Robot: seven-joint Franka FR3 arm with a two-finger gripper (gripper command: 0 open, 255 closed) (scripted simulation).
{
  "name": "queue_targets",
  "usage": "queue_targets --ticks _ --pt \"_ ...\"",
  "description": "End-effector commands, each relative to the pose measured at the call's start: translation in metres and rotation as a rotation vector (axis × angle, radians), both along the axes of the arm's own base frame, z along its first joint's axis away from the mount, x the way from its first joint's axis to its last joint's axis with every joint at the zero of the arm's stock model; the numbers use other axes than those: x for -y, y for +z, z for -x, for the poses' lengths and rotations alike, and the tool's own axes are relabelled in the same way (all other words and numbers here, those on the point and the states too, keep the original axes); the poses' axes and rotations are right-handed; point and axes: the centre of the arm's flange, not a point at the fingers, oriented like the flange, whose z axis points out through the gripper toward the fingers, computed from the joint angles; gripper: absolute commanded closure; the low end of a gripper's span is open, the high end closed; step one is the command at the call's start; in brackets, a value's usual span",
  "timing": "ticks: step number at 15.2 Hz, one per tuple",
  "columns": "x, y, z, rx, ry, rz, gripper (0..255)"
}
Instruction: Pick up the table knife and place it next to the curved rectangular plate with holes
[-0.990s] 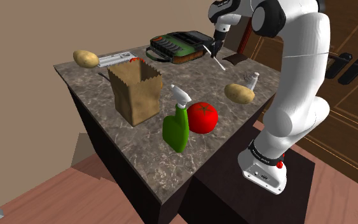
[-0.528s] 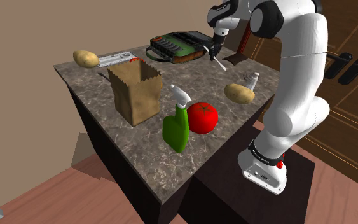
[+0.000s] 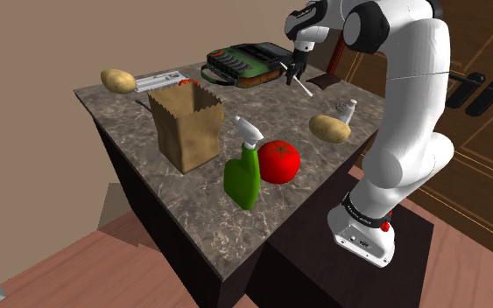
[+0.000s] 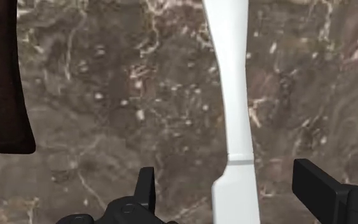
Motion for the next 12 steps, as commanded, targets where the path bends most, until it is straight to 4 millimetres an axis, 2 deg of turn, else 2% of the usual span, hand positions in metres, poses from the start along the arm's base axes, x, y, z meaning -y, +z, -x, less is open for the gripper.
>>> queue_targets --ticks 1,2,6,12 --pt "0.0 -0.001 0.0 -0.001 0.0 0.0 0" --pt "0.0 0.002 0.001 -0.001 0.0 -0.001 0" --pt "0.001 0.052 0.0 -0.001 0.0 -0.001 0" --pt "0.001 0.052 0.0 -0.001 0.0 -0.001 0"
